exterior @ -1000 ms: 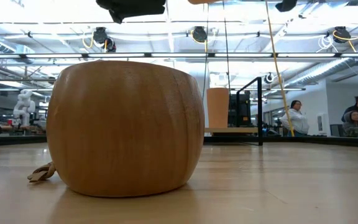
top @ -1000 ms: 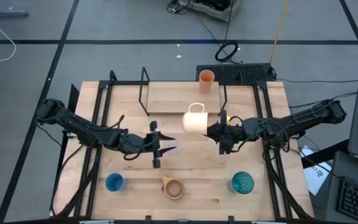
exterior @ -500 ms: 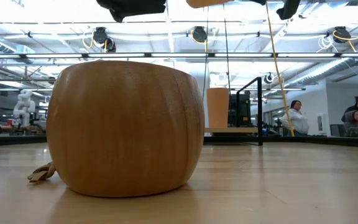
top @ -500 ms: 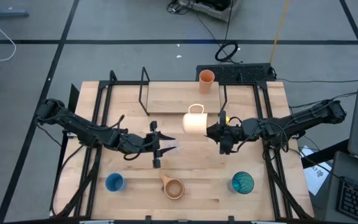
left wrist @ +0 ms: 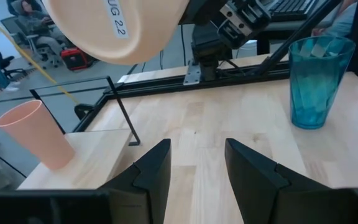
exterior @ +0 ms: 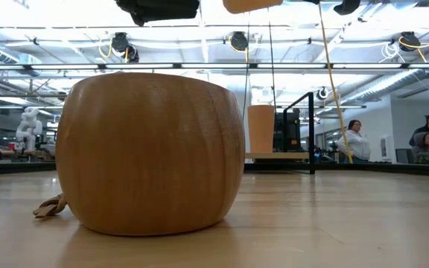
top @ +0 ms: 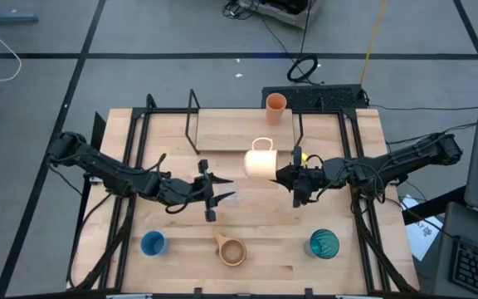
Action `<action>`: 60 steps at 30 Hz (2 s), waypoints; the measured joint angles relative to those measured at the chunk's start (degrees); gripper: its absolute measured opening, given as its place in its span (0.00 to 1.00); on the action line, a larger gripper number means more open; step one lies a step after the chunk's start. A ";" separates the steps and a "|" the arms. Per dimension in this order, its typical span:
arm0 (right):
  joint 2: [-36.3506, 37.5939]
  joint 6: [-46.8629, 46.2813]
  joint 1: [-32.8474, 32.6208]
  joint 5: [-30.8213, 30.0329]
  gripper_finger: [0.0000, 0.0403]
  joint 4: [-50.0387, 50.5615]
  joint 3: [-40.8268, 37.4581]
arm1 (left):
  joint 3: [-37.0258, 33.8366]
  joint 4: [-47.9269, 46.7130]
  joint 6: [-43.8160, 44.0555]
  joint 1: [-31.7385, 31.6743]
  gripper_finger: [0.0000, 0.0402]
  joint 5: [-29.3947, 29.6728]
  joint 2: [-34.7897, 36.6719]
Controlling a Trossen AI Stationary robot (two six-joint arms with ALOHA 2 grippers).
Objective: Stack small to large cups/mugs on shelf
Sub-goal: Put the light pink mug on the shelf
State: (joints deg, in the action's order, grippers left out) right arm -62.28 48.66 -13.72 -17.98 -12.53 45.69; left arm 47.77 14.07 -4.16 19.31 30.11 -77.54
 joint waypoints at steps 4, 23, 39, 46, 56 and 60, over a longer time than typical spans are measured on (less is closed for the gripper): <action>0.00 -2.16 -0.39 -0.02 0.00 0.00 0.00 | 0.00 0.69 0.01 0.00 0.38 -0.01 0.00; 0.00 -27.06 -3.28 -4.33 0.00 -1.10 0.00 | 0.13 -1.66 -6.37 1.44 0.38 4.73 10.95; -3.97 -57.89 -2.48 -11.57 0.00 3.68 0.11 | 14.37 -20.11 -6.36 -0.40 0.65 0.72 1.16; -4.65 -67.43 -1.57 -4.72 0.00 8.49 0.11 | 18.37 -20.28 -11.54 -0.81 0.66 0.38 -4.19; -4.52 -69.04 -1.31 2.79 0.00 17.62 2.60 | 18.36 -21.65 -2.23 -3.14 0.63 -7.11 -7.15; -4.51 -67.69 -0.49 3.75 0.00 18.16 2.69 | 18.21 -21.21 0.09 -3.48 0.74 -7.90 -9.97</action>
State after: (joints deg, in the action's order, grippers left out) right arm -66.79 -19.03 -14.21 -14.23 5.63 48.38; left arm 65.98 -7.14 -4.08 15.84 22.22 -87.50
